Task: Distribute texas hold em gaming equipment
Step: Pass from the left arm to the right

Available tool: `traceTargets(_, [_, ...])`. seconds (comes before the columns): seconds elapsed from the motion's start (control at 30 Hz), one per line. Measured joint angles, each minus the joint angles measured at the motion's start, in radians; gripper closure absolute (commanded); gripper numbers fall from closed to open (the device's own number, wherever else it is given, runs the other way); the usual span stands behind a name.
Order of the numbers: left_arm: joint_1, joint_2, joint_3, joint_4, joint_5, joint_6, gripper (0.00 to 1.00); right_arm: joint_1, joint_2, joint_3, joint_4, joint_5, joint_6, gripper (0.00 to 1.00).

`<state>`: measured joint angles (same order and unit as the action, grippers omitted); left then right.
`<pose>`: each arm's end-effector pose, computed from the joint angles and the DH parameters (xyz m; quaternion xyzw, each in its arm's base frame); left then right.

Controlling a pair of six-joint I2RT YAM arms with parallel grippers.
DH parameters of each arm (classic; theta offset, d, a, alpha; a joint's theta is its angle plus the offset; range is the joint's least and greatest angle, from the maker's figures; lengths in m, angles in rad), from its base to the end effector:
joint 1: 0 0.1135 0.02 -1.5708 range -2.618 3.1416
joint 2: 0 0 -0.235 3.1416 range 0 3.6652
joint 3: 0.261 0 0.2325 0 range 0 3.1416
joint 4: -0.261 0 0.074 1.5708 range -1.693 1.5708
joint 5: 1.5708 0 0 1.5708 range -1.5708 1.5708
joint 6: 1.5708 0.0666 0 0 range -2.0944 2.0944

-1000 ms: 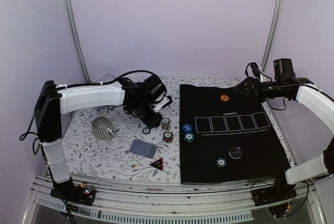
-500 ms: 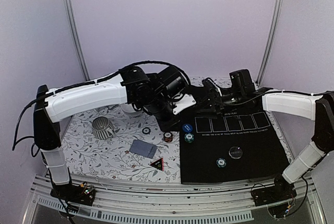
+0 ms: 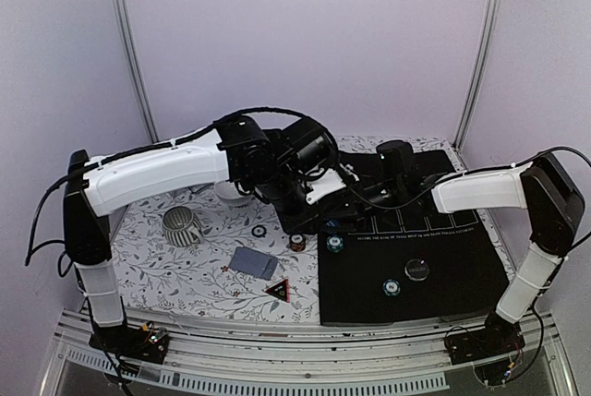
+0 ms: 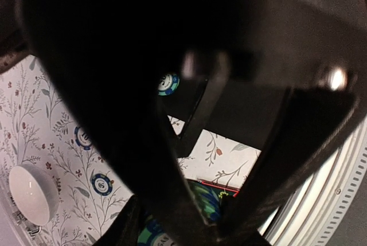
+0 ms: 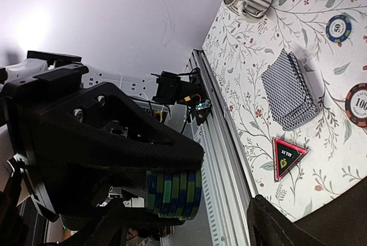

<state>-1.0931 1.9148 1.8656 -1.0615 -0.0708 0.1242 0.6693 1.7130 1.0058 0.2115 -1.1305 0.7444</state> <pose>0.1830 -0.3432 0.2578 0.5497 0.8029 -0.0756 0.2177 0.2395 0.2663 0.1971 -0.2468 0.7351 0.6307 0.0300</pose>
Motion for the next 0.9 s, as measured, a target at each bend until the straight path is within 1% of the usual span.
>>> traceTargets(0.1, [0.0,0.001,0.0,-0.001,0.0,0.0,1.0,0.016,0.026,0.0,0.049,-0.003,0.035,0.34])
traceTargets(0.27, [0.0,0.005,0.0,-0.014,-0.005,-0.001,1.0,0.028,0.073,0.001,0.128,-0.011,0.095,0.47])
traceTargets(0.33, [0.0,0.007,0.0,-0.017,-0.01,-0.001,1.0,0.031,0.078,0.003,0.148,-0.014,0.115,0.49])
traceTargets(0.57, [0.0,0.011,0.0,-0.025,-0.026,-0.001,1.0,0.039,0.1,0.011,0.182,-0.024,0.146,0.48])
traceTargets(0.6, [0.0,0.012,0.0,-0.027,-0.027,-0.001,1.0,0.04,0.103,0.011,0.184,-0.025,0.148,0.49])
traceTargets(0.7, [0.0,0.016,0.0,-0.03,-0.031,0.0,1.0,0.044,0.108,0.016,0.187,-0.026,0.155,0.59])
traceTargets(0.9, [0.0,0.023,0.0,-0.03,-0.042,0.0,1.0,0.046,0.108,0.021,0.2,-0.032,0.173,0.87])
